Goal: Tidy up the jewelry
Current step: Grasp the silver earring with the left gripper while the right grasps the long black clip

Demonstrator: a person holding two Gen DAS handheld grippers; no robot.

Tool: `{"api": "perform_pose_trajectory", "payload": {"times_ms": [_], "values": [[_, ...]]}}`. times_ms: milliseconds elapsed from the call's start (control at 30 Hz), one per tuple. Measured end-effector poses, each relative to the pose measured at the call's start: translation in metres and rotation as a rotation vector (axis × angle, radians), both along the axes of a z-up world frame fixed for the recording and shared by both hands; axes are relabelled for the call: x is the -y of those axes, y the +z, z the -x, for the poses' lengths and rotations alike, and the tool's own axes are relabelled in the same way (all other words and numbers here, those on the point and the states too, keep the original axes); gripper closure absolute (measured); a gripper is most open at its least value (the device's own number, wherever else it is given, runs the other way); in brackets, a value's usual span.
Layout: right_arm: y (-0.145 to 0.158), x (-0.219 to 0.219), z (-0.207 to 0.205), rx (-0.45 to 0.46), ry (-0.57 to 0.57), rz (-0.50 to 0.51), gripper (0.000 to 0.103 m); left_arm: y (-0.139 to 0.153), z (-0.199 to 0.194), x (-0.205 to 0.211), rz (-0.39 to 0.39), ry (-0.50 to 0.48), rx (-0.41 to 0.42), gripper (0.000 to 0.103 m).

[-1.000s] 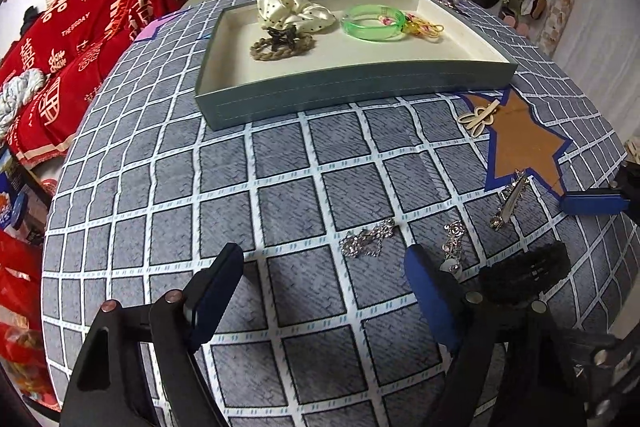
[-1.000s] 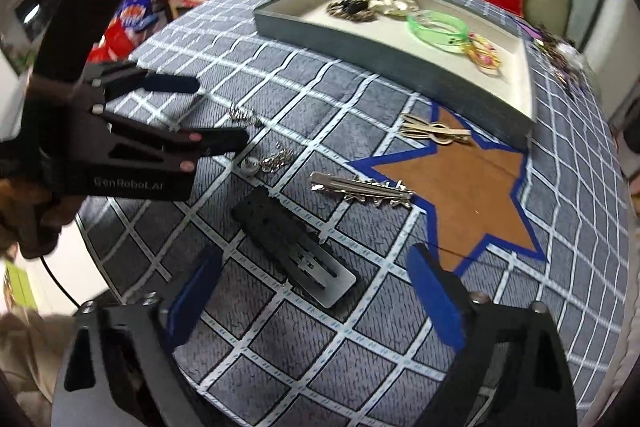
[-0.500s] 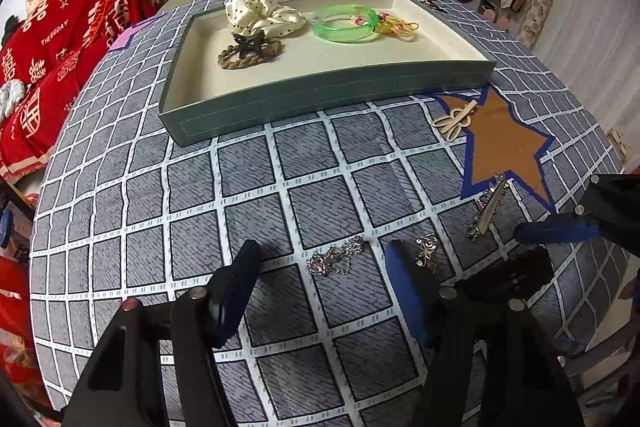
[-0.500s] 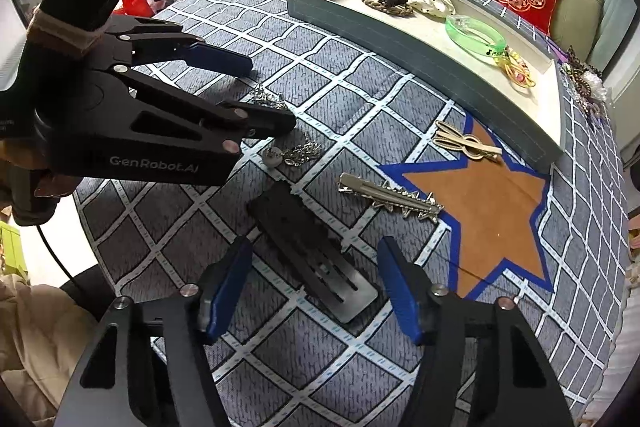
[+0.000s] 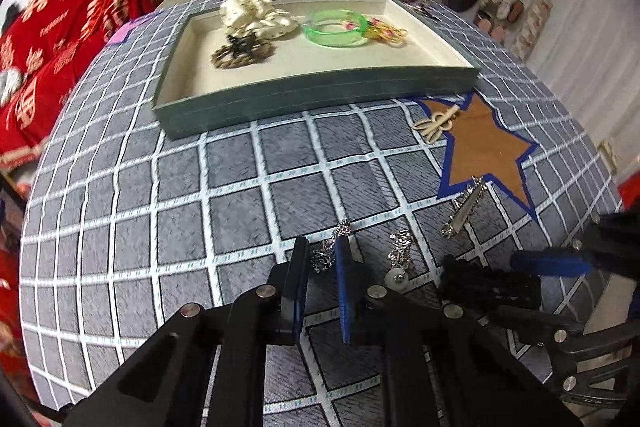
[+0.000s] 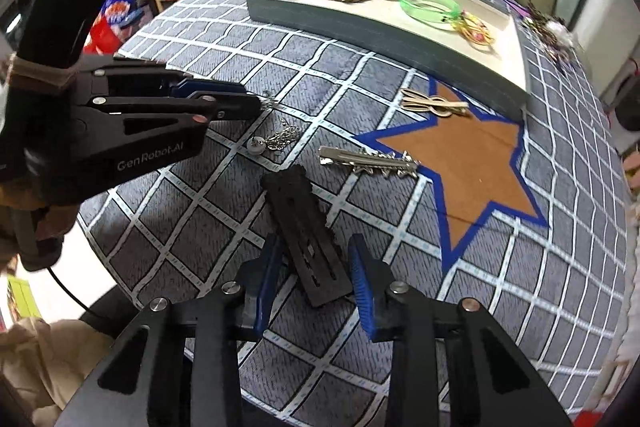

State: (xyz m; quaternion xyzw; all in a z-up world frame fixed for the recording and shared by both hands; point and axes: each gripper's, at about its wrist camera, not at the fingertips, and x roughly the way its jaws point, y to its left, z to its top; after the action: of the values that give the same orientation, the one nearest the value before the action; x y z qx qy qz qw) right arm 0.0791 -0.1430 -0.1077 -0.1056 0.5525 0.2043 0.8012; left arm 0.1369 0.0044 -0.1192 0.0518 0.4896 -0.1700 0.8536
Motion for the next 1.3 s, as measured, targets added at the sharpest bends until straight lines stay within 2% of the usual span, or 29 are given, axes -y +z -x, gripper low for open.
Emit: {"api": "perform_pose_trajectory", "payload": {"times_ms": [333,400,533,833,933,1000,1067,1133,1167,1200,1233,1267,1300], "values": [[0.01,0.025,0.007,0.006,-0.13,-0.099,0.067,0.007,0.014,-0.015,0.035,0.06,0.013,0.082],[0.012,0.028,0.006,0.005,-0.151,-0.117,0.071,0.01,0.016,-0.017,0.041,0.064,0.019,0.082],[0.016,0.038,0.004,-0.002,-0.19,-0.159,0.071,0.016,0.019,-0.019,0.055,0.069,0.033,0.082],[0.003,0.037,0.003,-0.037,-0.181,-0.126,0.071,0.019,0.022,-0.02,0.064,0.072,0.039,0.082],[-0.003,0.032,0.004,-0.049,-0.169,-0.096,0.066,0.019,0.024,-0.019,0.064,0.069,0.038,0.082],[-0.004,0.03,0.003,-0.055,-0.165,-0.093,0.048,0.019,0.024,-0.019,0.064,0.068,0.037,0.082],[-0.004,0.026,0.002,-0.058,-0.155,-0.073,0.04,0.019,0.024,-0.019,0.064,0.069,0.036,0.082],[-0.006,0.02,0.001,-0.048,-0.133,-0.035,0.04,0.018,0.025,-0.019,0.065,0.07,0.034,0.082],[-0.006,0.017,0.002,-0.042,-0.125,-0.011,0.044,0.018,0.025,-0.019,0.065,0.072,0.033,0.082],[-0.006,0.014,0.002,-0.029,-0.119,0.026,0.057,0.017,0.026,-0.019,0.066,0.074,0.032,0.082],[-0.006,0.013,0.003,-0.016,-0.115,0.053,0.066,0.017,0.026,-0.019,0.066,0.077,0.031,0.082],[-0.005,0.014,0.003,-0.014,-0.116,0.051,0.071,0.017,0.026,-0.019,0.066,0.078,0.03,0.082],[-0.005,0.016,0.003,-0.023,-0.126,0.034,0.072,0.017,0.026,-0.019,0.065,0.08,0.03,0.082]]}}
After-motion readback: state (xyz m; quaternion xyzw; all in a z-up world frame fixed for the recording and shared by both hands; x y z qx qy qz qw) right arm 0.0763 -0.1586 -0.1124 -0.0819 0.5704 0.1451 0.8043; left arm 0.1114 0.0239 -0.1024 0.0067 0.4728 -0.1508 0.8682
